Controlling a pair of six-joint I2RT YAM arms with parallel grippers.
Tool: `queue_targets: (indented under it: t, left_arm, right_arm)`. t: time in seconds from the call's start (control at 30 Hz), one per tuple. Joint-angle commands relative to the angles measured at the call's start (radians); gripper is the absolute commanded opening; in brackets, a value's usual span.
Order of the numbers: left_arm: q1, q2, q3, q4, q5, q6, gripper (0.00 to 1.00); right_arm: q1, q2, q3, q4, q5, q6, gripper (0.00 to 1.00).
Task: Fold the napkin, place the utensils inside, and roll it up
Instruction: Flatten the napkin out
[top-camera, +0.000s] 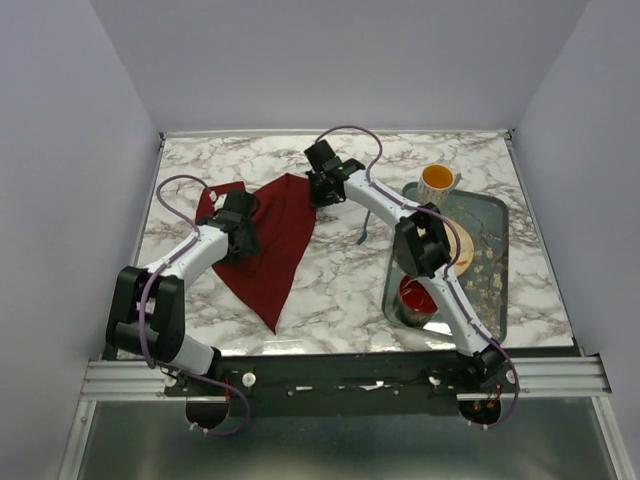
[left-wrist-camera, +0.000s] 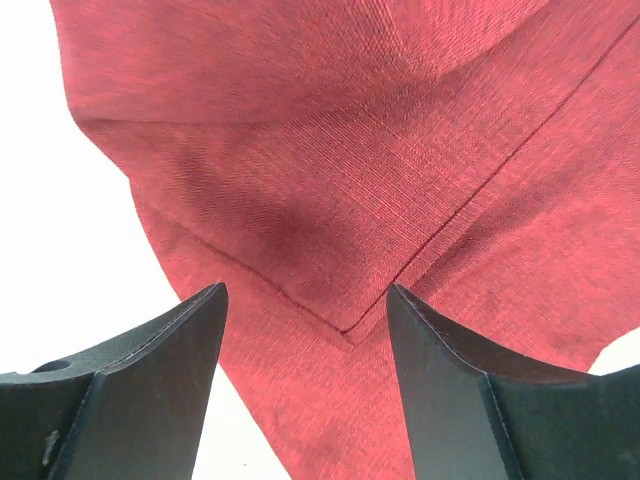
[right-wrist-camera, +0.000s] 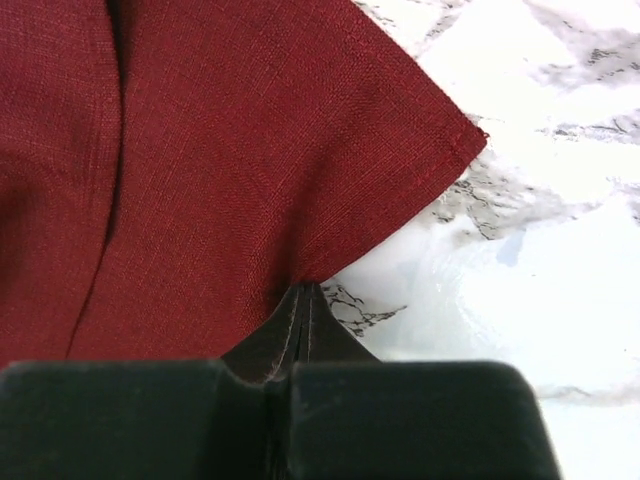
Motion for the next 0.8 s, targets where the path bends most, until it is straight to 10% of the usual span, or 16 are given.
queue_targets:
  t: [0.0,0.77]
  left_arm:
    - [0.004,0.068,-0.005,0.049,0.112,0.021,0.73]
    - [-0.036,0.143,-0.039,0.080,0.048,0.021,0.61]
  right_arm:
    - [0.008,-0.099,-0.185,0.073,0.043,0.006,0.01]
    - [-0.055,-0.280,-0.455,0.226,-0.043,-0.055,0.01]
